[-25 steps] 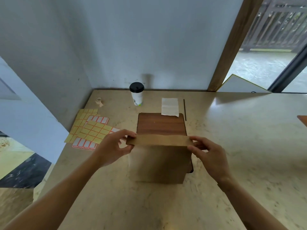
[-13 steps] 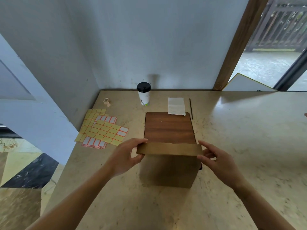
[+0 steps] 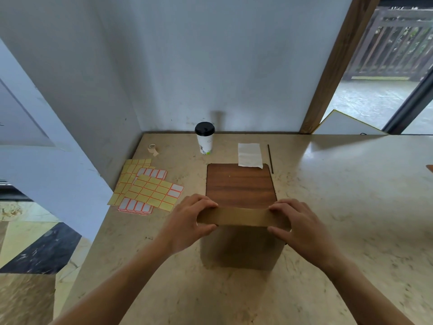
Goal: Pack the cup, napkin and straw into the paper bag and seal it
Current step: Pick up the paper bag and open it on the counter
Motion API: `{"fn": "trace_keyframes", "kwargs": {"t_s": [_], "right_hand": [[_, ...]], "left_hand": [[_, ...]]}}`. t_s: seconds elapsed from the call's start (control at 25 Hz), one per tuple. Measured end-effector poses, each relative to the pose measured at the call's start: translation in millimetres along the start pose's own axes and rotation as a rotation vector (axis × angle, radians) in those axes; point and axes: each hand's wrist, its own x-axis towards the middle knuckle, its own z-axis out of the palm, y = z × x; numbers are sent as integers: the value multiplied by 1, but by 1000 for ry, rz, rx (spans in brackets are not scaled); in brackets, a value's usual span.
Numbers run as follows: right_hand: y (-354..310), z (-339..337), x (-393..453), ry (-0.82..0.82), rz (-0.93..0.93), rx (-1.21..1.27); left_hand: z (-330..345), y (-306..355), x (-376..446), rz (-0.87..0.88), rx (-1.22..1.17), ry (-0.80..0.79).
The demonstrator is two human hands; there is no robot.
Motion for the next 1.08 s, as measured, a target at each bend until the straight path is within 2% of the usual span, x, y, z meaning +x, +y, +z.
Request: {"fn": "trace_keyframes", "kwargs": {"t_s": [0.2, 0.32, 0.44, 0.64, 0.88, 1.0, 1.08], "right_hand": [[5, 10, -10, 182, -79, -64], [4, 16, -15, 280, -146, -121], [1, 16, -17, 320, -217, -188], [-2, 12, -20, 278, -250, -244], [-4, 18, -26, 202, -297, -306], [-6, 18, -27, 162, -303, -327], [-6, 15, -26, 162, -296, -338]], "left_hand": [[10, -5, -10, 195, 264, 221], [16, -1, -14, 255, 349, 357], [16, 4, -13, 305, 434, 357], [3, 17, -10, 311, 612, 99], [-16, 46, 8, 352, 622, -285], [-19, 55, 26, 266, 567, -478], [-18, 58, 34, 225, 549, -524]]}}
